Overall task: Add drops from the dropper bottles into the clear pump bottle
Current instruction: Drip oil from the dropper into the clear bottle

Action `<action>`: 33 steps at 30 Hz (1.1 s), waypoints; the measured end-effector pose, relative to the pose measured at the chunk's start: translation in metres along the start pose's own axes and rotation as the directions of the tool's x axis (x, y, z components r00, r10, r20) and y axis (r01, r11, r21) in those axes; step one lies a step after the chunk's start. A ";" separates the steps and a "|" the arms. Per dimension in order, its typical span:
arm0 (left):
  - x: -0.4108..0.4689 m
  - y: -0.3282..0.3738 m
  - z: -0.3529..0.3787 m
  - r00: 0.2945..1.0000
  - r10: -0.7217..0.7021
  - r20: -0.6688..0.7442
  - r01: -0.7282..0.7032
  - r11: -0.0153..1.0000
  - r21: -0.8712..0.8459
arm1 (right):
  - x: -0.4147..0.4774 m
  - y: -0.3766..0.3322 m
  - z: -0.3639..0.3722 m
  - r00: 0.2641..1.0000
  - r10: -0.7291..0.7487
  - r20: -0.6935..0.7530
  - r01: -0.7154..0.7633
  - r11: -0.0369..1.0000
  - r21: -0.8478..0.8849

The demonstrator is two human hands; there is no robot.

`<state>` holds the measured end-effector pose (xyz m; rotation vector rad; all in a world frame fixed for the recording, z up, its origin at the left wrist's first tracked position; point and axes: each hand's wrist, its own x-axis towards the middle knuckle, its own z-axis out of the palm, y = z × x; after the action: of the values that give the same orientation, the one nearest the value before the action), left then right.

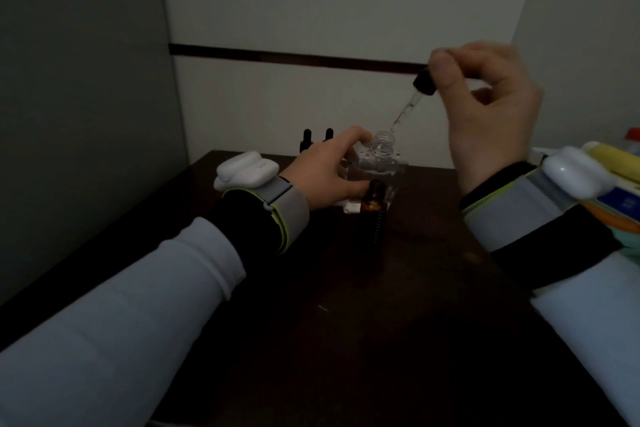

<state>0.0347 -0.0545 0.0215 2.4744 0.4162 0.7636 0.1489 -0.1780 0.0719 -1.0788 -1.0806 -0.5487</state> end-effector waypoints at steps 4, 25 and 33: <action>0.000 0.001 0.000 1.000 0.002 -0.002 -0.002 1.000 0.004 | -0.002 -0.003 0.000 0.995 0.023 0.098 -0.026 0.999 0.025; -0.001 0.004 -0.001 1.000 0.002 0.001 -0.002 1.000 -0.001 | -0.013 0.007 0.003 0.928 0.074 0.366 -0.041 0.994 -0.098; -0.002 0.005 -0.001 1.000 -0.005 0.003 0.005 1.000 0.002 | -0.013 0.008 0.003 0.925 0.088 0.370 -0.064 0.995 -0.079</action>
<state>0.0334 -0.0589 0.0244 2.4752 0.4226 0.7573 0.1493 -0.1739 0.0570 -1.3118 -1.3521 -0.3224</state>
